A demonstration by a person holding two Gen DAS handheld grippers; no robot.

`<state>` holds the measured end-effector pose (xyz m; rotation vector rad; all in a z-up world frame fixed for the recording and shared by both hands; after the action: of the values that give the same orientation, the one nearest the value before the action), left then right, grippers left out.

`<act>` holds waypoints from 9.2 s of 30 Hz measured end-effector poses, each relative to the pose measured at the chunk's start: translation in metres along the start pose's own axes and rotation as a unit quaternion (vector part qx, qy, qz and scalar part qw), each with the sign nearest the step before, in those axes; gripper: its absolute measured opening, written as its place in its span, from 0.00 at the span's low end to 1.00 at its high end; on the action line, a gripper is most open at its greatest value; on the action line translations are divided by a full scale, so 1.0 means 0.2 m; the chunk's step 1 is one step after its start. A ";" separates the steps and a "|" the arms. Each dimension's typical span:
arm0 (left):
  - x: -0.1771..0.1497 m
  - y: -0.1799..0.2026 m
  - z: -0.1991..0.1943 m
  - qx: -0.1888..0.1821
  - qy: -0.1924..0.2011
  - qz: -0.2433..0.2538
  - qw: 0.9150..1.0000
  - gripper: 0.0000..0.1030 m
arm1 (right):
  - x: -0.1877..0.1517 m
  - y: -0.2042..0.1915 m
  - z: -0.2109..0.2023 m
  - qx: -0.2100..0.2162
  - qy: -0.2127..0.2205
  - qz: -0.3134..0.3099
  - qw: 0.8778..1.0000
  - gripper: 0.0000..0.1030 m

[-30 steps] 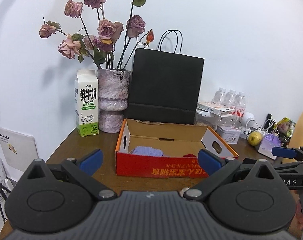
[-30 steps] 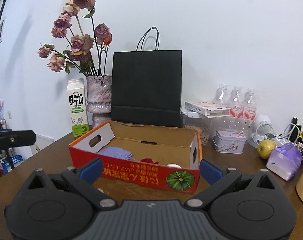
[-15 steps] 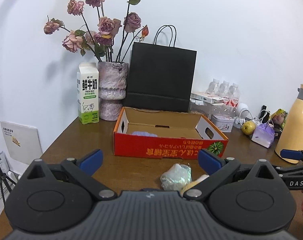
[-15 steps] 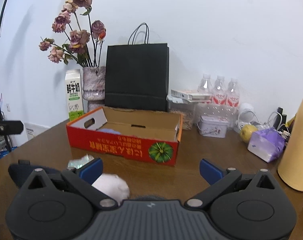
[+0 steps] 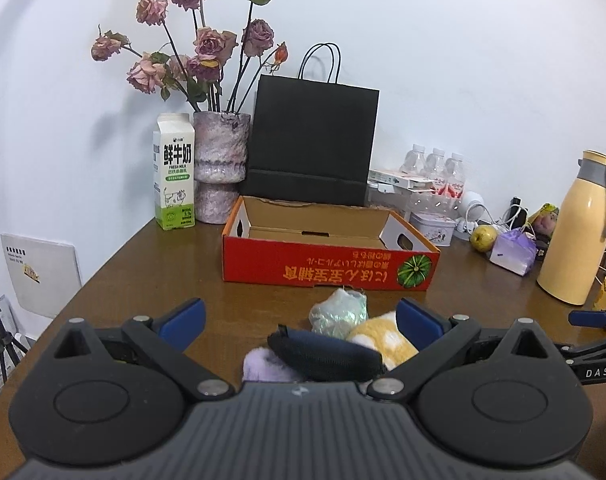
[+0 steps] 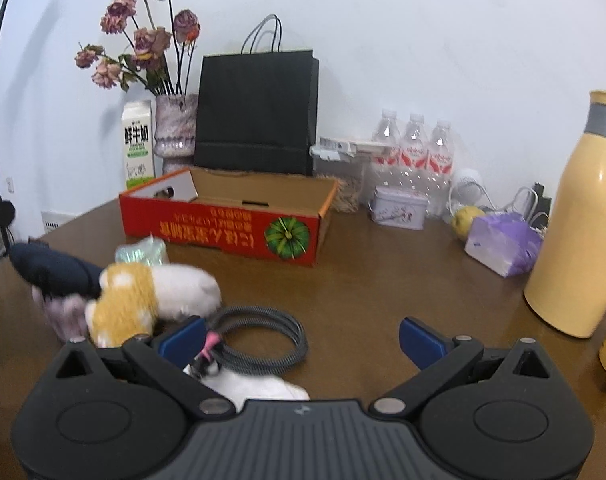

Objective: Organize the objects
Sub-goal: 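Grasp the white cloth with the right gripper, then grasp the lavender fluffy headband with the left gripper while the right gripper lifts the white cloth, then carry the headband with the left gripper while the right gripper carries the cloth over the box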

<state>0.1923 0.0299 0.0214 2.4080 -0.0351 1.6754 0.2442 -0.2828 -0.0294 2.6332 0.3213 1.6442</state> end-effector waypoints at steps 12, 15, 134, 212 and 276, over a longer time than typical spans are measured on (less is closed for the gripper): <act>-0.17 -0.03 -0.04 0.012 -0.023 -0.011 1.000 1.00 | -0.21 0.15 0.00 -0.008 -0.048 -0.008 0.999 1.00; -0.20 -0.03 -0.03 0.017 -0.031 -0.011 0.999 1.00 | -0.24 0.17 0.01 -0.004 -0.054 -0.004 0.999 1.00; -0.28 -0.02 0.49 0.001 -0.115 0.043 0.992 0.96 | -0.17 -0.10 0.01 0.042 -0.002 -0.006 0.999 0.47; 0.09 0.07 0.16 -0.003 0.004 0.040 0.999 0.24 | 0.27 -0.46 -0.11 0.069 0.106 -0.029 0.992 0.47; 0.46 -0.10 0.97 -0.007 0.017 0.015 1.000 0.24 | 0.74 -0.45 0.66 0.065 0.091 -0.005 0.994 0.48</act>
<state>0.4064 0.0232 0.0394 2.3800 -0.0796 1.7221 0.4091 -0.1555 0.0324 2.5680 0.4594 1.9299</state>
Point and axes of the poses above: each gripper's, at about its wrist camera, not at the fingertips, and z roughly the way its jaws point, y to its right, x to its top, the point moved 2 cm from there along z, roughly the way its jaws point, and after that the axes turned 9 degrees about -x, right-handed, at the moved point
